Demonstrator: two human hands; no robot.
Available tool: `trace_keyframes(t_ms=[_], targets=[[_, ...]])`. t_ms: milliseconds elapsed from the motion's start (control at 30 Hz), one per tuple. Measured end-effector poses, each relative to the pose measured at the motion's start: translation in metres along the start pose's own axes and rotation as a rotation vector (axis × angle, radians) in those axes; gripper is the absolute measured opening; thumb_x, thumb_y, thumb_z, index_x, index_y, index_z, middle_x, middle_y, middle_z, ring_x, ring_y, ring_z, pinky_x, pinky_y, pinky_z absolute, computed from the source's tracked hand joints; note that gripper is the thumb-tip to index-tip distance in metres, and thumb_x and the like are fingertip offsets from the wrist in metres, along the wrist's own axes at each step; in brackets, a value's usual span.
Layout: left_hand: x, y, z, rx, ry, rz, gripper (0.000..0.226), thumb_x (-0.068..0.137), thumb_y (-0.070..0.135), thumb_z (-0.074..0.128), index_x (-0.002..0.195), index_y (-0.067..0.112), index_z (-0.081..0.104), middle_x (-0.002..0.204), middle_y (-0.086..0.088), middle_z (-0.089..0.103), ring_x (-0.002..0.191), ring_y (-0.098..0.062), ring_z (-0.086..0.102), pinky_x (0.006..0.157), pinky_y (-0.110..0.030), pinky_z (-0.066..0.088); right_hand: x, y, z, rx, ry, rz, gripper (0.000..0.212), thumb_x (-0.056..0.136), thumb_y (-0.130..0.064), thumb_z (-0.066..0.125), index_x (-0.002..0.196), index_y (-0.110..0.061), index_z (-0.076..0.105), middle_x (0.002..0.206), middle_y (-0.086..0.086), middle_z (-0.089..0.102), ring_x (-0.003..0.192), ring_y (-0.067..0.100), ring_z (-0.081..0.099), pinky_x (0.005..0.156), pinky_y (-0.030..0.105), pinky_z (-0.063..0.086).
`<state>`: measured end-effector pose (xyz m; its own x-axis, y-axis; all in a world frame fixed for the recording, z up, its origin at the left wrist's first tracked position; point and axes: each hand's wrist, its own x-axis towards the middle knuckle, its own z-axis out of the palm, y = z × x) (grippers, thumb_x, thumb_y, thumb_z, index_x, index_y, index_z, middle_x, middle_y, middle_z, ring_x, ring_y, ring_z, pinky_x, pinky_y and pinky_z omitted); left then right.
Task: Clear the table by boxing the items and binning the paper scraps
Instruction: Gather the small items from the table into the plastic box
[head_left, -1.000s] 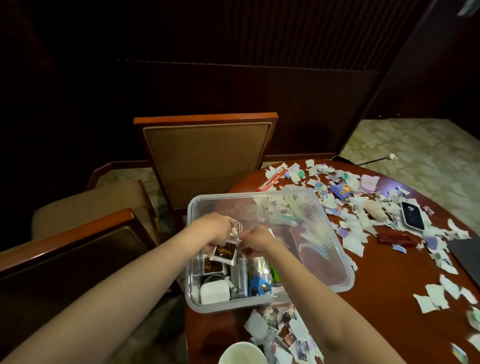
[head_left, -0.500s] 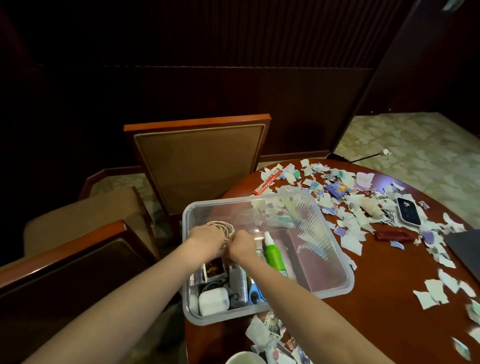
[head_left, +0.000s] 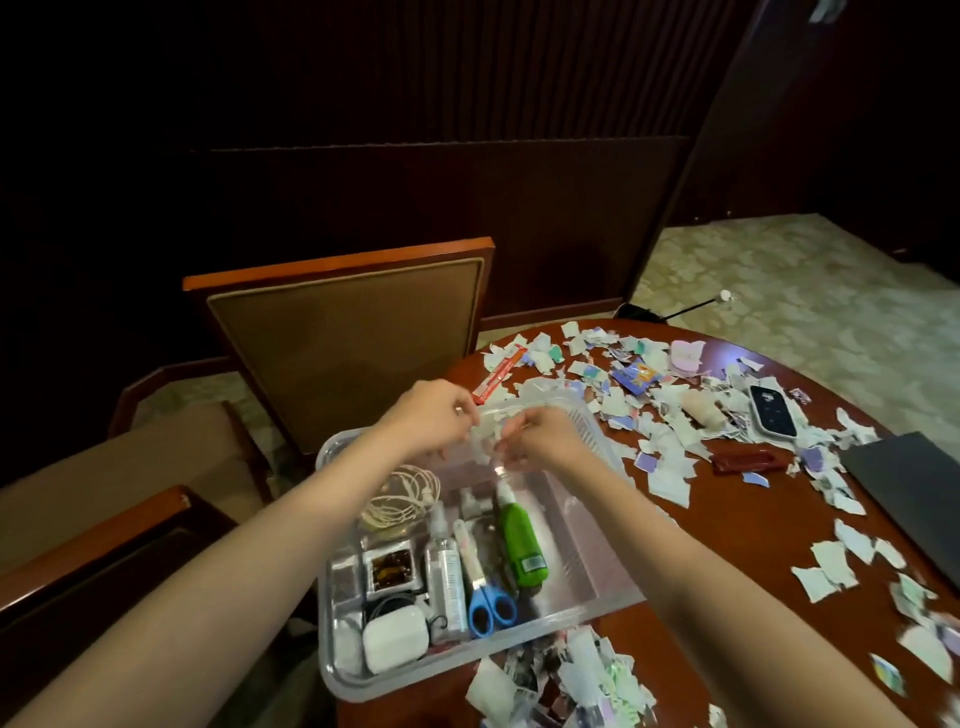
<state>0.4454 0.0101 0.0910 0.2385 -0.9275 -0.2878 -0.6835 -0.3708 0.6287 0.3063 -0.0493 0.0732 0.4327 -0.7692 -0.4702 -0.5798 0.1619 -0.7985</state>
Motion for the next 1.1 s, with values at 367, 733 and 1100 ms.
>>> trace_keyframes(t_ms=[367, 733, 1100], targets=[[0.101, 0.025, 0.006, -0.292, -0.002, -0.146, 0.018, 0.096, 0.010, 0.048, 0.104, 0.008, 0.063, 0.077, -0.002, 0.060, 0.063, -0.013, 0.057, 0.048, -0.017, 0.048, 0.057, -0.003, -0.078, 0.397, 0.346, 0.110, 0.022, 0.090, 0.006, 0.051, 0.073, -0.007, 0.055, 0.098, 0.015, 0.060, 0.075, 0.020, 0.061, 0.064, 0.024, 0.053], [0.187, 0.014, 0.037, 0.107, -0.052, -0.165, 0.023, 0.092, 0.007, 0.050, 0.108, 0.000, 0.065, 0.100, -0.017, 0.064, 0.085, -0.026, 0.063, 0.063, -0.028, 0.050, 0.130, 0.034, -0.066, -0.218, 0.206, 0.174, 0.021, 0.087, -0.007, 0.058, 0.099, 0.007, 0.069, 0.107, 0.022, 0.067, 0.088, 0.024, 0.061, 0.087, 0.036, 0.051], [0.219, -0.001, 0.060, 0.441, -0.126, -0.229, 0.030, 0.092, 0.016, 0.052, 0.120, 0.006, 0.054, 0.111, -0.010, 0.058, 0.104, -0.025, 0.060, 0.086, -0.032, 0.050, 0.158, 0.056, -0.048, -0.498, 0.125, 0.273, 0.025, 0.093, -0.010, 0.050, 0.114, 0.001, 0.058, 0.106, 0.016, 0.059, 0.092, 0.026, 0.056, 0.080, 0.028, 0.044]])
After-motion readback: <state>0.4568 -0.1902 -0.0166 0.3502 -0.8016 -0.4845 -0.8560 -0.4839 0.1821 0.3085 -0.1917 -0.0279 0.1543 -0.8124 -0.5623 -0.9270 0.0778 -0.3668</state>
